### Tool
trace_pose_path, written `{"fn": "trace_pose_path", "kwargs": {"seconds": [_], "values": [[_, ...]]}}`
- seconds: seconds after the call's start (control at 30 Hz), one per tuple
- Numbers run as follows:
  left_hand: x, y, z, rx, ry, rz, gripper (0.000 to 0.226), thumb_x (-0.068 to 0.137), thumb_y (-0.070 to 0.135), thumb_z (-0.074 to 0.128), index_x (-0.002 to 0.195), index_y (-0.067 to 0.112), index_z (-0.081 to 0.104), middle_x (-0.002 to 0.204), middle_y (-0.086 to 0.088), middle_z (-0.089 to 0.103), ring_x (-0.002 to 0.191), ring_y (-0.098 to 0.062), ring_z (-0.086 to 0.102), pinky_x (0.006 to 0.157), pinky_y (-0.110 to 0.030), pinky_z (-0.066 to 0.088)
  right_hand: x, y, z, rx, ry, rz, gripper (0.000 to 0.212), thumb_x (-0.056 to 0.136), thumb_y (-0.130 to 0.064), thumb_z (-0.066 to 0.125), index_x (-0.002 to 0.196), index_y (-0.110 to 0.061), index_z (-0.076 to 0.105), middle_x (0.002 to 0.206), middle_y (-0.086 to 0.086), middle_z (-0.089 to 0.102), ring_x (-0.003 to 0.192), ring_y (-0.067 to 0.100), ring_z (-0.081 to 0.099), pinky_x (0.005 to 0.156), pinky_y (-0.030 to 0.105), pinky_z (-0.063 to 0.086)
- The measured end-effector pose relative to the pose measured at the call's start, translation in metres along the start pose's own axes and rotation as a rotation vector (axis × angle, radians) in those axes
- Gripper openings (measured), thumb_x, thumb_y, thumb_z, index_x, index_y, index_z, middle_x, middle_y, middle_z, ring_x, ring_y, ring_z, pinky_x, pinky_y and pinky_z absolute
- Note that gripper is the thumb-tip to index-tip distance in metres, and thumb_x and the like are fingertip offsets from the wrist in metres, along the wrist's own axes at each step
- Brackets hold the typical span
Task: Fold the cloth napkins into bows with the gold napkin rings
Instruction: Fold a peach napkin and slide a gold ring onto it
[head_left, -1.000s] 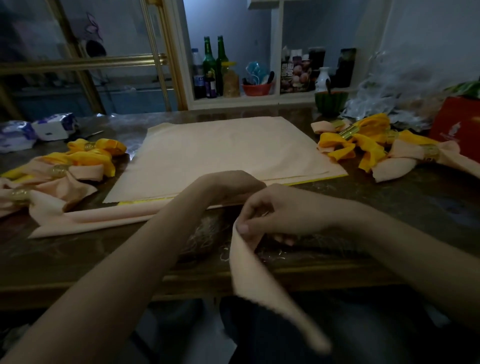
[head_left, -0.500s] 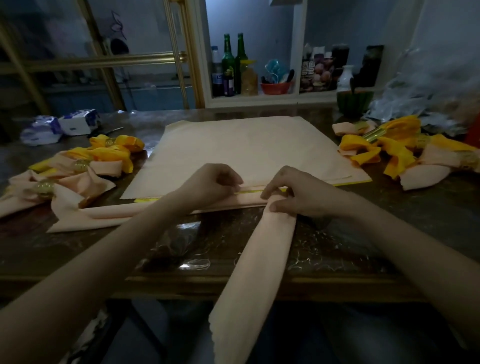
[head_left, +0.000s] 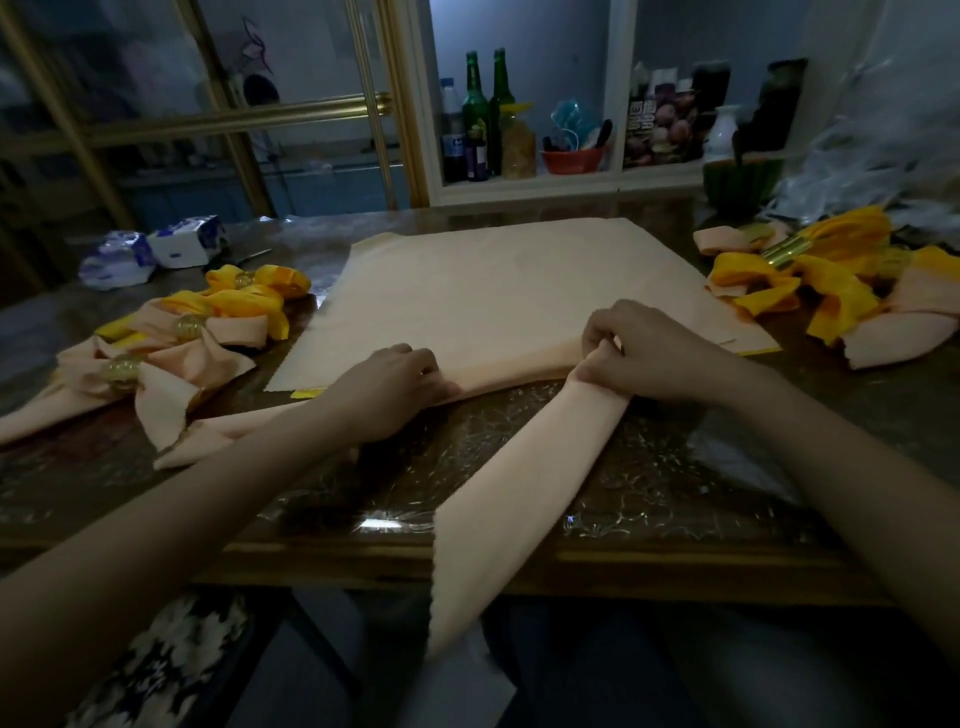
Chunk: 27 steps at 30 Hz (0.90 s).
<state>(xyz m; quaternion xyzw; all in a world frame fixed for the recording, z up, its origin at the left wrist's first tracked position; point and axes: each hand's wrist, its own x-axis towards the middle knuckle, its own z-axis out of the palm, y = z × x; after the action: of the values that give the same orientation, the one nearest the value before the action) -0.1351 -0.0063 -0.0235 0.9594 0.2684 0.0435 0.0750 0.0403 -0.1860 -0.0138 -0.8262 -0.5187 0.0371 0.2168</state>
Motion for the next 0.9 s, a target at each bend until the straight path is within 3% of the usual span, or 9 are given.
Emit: {"fn": "trace_pose_path", "kwargs": {"seconds": [0.1,0.23,0.37,0.47,0.53,0.63,0.73,0.83,0.9], "values": [[0.009,0.005,0.004,-0.002,0.043,-0.027,0.031,0.093,0.044,0.049,0.103,0.016,0.058,0.096,-0.002,0.050,0.089,-0.018,0.048,0.078,-0.033,0.042,0.005,0.008,0.003,0.008,0.007,0.041,0.016,0.081,-0.030,0.069,0.087,-0.024,0.056,0.104,0.001,0.044,0.097,0.016,0.045,0.077,0.028,0.038],[0.021,0.011,0.000,0.010,0.042,-0.109,0.030,0.091,0.046,0.050,0.091,0.019,0.062,0.089,-0.002,0.060,0.080,-0.015,0.056,0.076,-0.033,0.051,-0.003,0.006,0.016,-0.050,0.171,-0.002,0.014,0.086,-0.026,0.063,0.099,-0.021,0.060,0.105,-0.003,0.031,0.100,0.010,0.034,0.086,0.030,0.040],[0.030,0.027,-0.018,0.301,-0.080,-0.144,0.042,0.088,0.054,0.050,0.080,0.013,0.058,0.075,-0.001,0.056,0.073,-0.016,0.056,0.068,-0.028,0.049,-0.010,-0.005,0.030,-0.216,0.160,-0.173,0.021,0.089,-0.007,0.054,0.107,-0.017,0.059,0.105,0.001,0.036,0.097,0.017,0.042,0.074,0.032,0.043],[0.043,0.038,-0.028,0.385,-0.209,-0.130,0.038,0.090,0.042,0.052,0.088,0.006,0.061,0.080,-0.005,0.060,0.077,-0.022,0.059,0.071,-0.030,0.050,-0.009,-0.003,0.035,-0.163,0.126,-0.150,0.024,0.090,-0.003,0.048,0.106,-0.018,0.059,0.100,0.000,0.034,0.093,0.021,0.048,0.070,0.033,0.041],[0.051,0.045,-0.036,0.306,-0.298,-0.135,0.033,0.091,0.031,0.052,0.094,0.001,0.066,0.081,-0.010,0.066,0.068,-0.020,0.060,0.060,-0.026,0.050,-0.008,-0.001,0.036,-0.043,0.121,-0.106,0.025,0.092,-0.004,0.045,0.101,-0.019,0.063,0.097,-0.003,0.033,0.091,0.023,0.051,0.073,0.034,0.043],[0.060,0.059,-0.057,0.000,-0.341,-0.198,0.024,0.091,0.016,0.048,0.081,-0.001,0.062,0.055,-0.005,0.055,0.036,-0.010,0.042,0.037,-0.017,0.034,-0.005,0.005,0.034,0.094,0.120,-0.089,0.025,0.092,-0.004,0.045,0.095,-0.017,0.067,0.090,-0.005,0.037,0.087,0.019,0.049,0.074,0.031,0.039],[0.064,0.075,-0.068,-0.320,-0.226,-0.320,0.028,0.092,0.016,0.047,0.065,0.009,0.049,0.039,0.003,0.041,0.028,-0.005,0.030,0.033,-0.010,0.024,-0.004,0.009,0.030,0.251,0.135,-0.071,0.018,0.089,-0.005,0.052,0.093,-0.012,0.068,0.087,-0.002,0.043,0.080,0.012,0.046,0.063,0.022,0.032],[0.053,0.083,-0.051,-0.344,-0.178,-0.388,0.028,0.093,0.016,0.046,0.066,0.009,0.047,0.044,0.002,0.041,0.030,-0.006,0.030,0.032,-0.009,0.024,-0.006,0.009,0.024,0.479,0.095,-0.025,0.015,0.092,-0.012,0.053,0.096,-0.008,0.067,0.096,0.004,0.054,0.075,0.004,0.047,0.062,0.007,0.035],[0.043,0.086,-0.034,-0.375,-0.146,-0.415,0.028,0.093,0.013,0.045,0.066,0.005,0.049,0.042,-0.001,0.046,0.028,-0.009,0.034,0.031,-0.008,0.026,-0.010,0.006,0.021,0.617,0.061,0.017,0.029,0.097,-0.021,0.047,0.096,-0.001,0.068,0.095,0.007,0.057,0.068,0.000,0.047,0.061,0.009,0.037]]}}
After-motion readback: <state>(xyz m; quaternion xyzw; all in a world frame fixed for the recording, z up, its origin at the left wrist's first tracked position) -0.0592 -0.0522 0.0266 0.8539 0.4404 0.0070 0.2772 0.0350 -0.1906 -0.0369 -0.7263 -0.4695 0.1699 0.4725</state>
